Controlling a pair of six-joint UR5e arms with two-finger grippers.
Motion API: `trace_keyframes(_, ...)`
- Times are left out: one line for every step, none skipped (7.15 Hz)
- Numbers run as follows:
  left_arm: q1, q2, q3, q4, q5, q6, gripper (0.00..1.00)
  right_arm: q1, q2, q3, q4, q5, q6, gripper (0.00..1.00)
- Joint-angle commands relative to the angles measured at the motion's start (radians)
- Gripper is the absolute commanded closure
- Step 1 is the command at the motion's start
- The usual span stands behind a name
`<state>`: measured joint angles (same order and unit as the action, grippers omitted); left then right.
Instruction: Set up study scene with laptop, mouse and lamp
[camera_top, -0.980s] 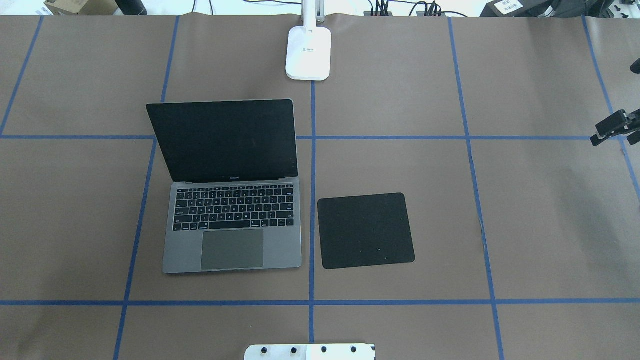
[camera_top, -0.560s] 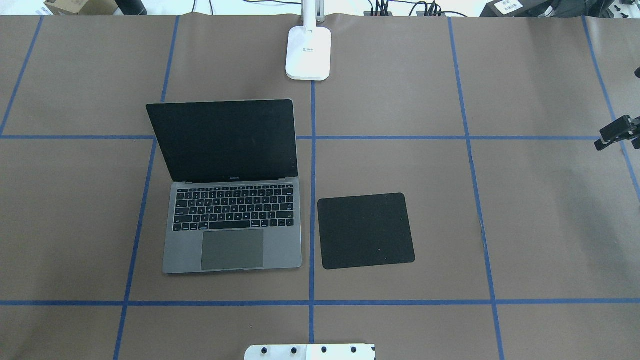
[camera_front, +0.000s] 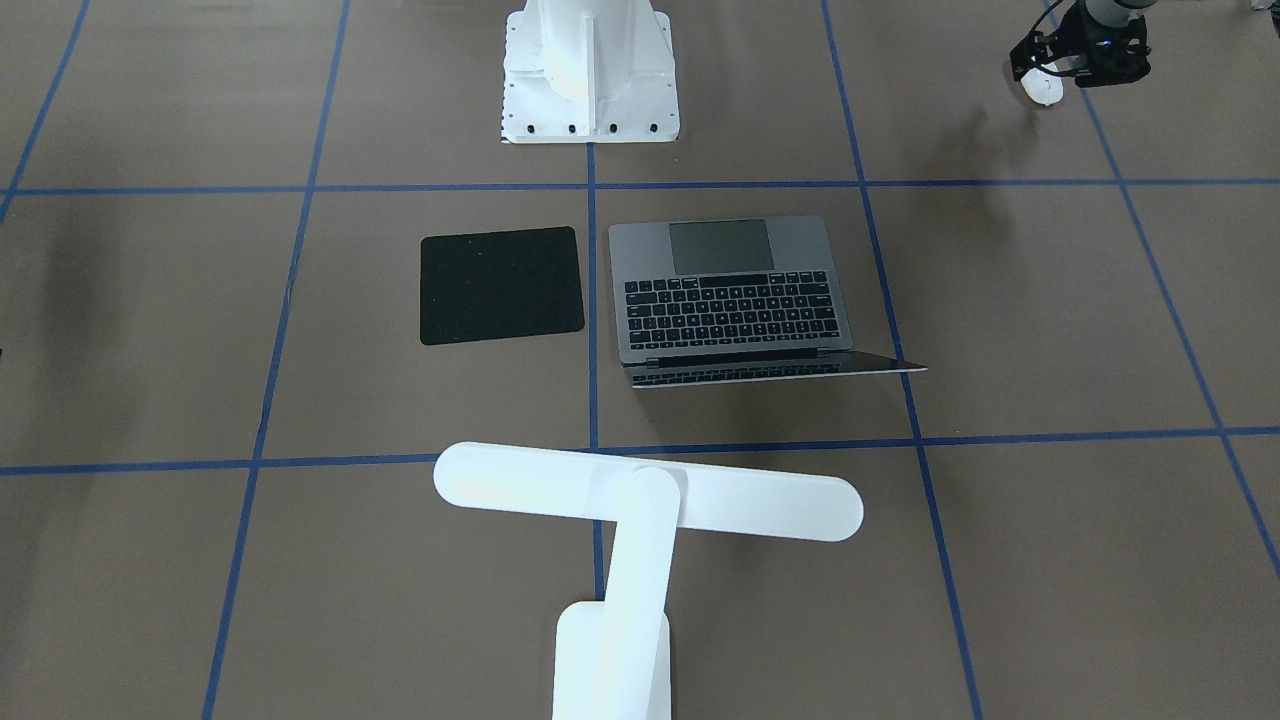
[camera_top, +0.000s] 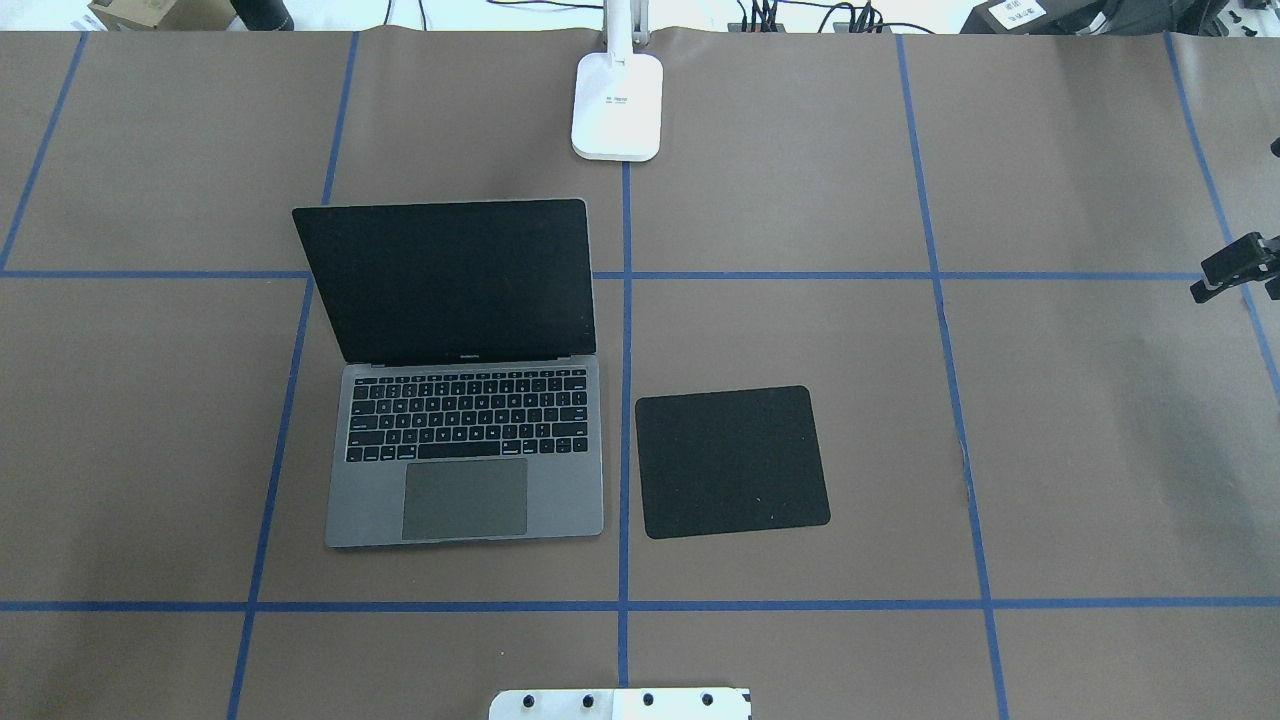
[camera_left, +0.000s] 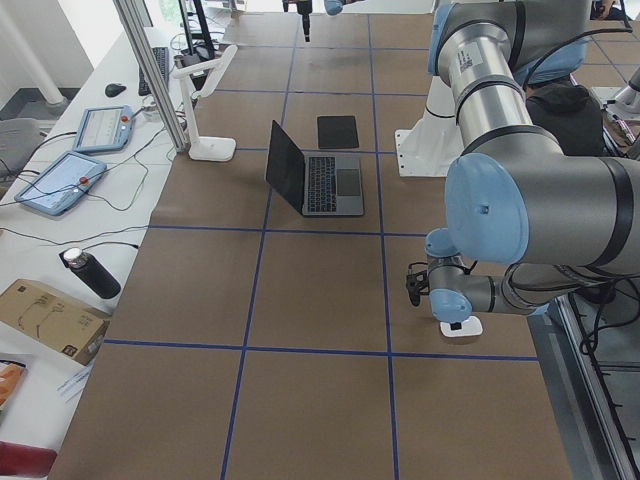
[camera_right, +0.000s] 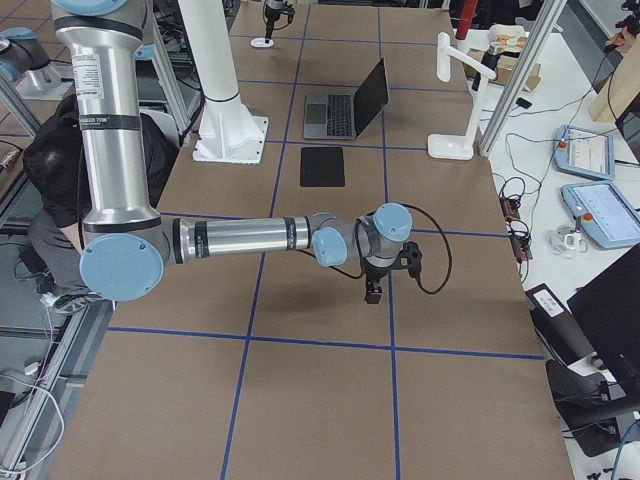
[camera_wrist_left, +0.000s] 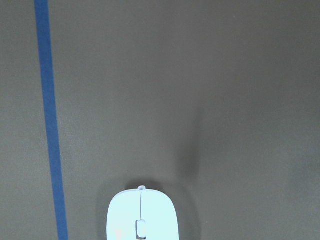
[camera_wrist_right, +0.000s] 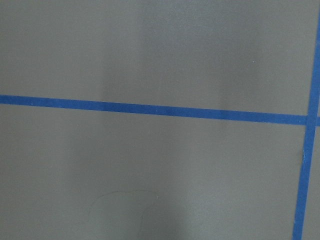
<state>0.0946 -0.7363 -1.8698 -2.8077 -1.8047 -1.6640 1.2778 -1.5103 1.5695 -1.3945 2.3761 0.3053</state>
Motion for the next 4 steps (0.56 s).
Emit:
trace_keyframes(0.016, -0.001, 0.058, -0.053, 0.001, -0.002, 0.00, 0.000, -0.001, 0.006, -0.001, 0.000, 0.000, 0.01)
trace_keyframes(0.020, -0.009, 0.067, -0.064, 0.001, -0.006, 0.00, 0.000, -0.011, 0.017, 0.000, 0.000, 0.000, 0.01)
trace_keyframes(0.031, -0.021, 0.067, -0.064, 0.001, -0.017, 0.00, 0.000, -0.022, 0.030, -0.001, 0.000, 0.000, 0.01)
trace_keyframes(0.074, -0.043, 0.070, -0.062, 0.017, -0.061, 0.00, 0.000, -0.024, 0.030, 0.000, -0.003, 0.000, 0.01)
